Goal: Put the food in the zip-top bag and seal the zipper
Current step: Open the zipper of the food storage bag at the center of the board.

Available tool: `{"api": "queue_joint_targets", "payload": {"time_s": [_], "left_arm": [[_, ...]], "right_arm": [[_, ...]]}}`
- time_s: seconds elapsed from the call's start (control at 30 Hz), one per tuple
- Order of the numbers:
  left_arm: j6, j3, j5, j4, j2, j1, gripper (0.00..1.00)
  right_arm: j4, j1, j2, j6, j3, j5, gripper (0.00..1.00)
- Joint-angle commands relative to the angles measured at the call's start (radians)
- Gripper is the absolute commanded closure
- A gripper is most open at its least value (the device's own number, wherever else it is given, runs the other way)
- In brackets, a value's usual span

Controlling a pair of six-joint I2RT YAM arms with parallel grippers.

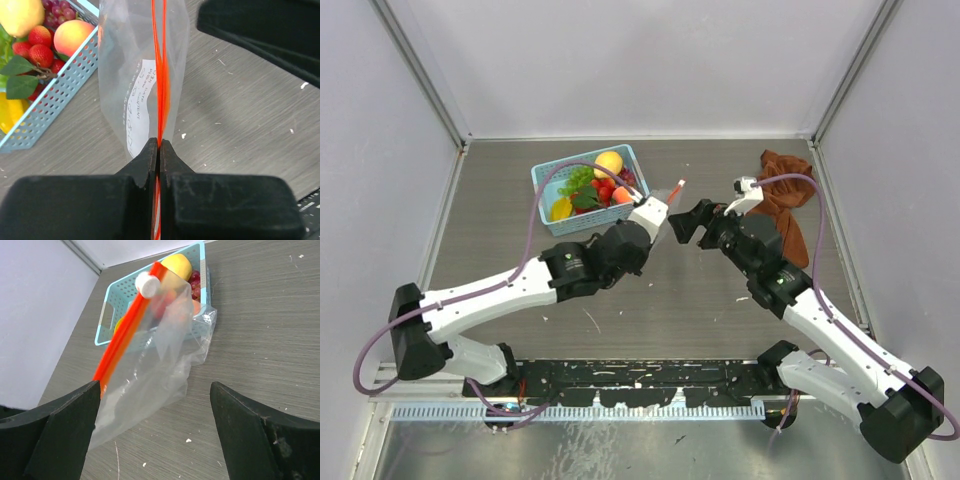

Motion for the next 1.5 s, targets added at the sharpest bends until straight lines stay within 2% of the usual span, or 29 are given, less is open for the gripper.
{"api": "queue_joint_targets", "payload": {"time_s": [0.0,0.33,0.73,1.47], "left_arm": [[0.084,0.015,-0.184,0.094,0.035,-0.06,1.0],[0.128,0.054,-0.292,0.094,0.122,-0.131,1.0],[0.117,0.056,-0.281,0.094,0.143,-0.134,1.0],[0.1,0.066,-0.248,0.086,0.172,-0.138,1.0]], "right_arm": [[0.063,0.004,-0.004,0.069,0.018,0.066,0.06],[0.077,0.004,-0.024,0.139,-0.047,0.146,0.1],[0.105,0.004,-0.04,0.169,-0.114,0.177,0.2],[0.219,0.004,0.01,0.223,-0.153,0.169,0.23]]}}
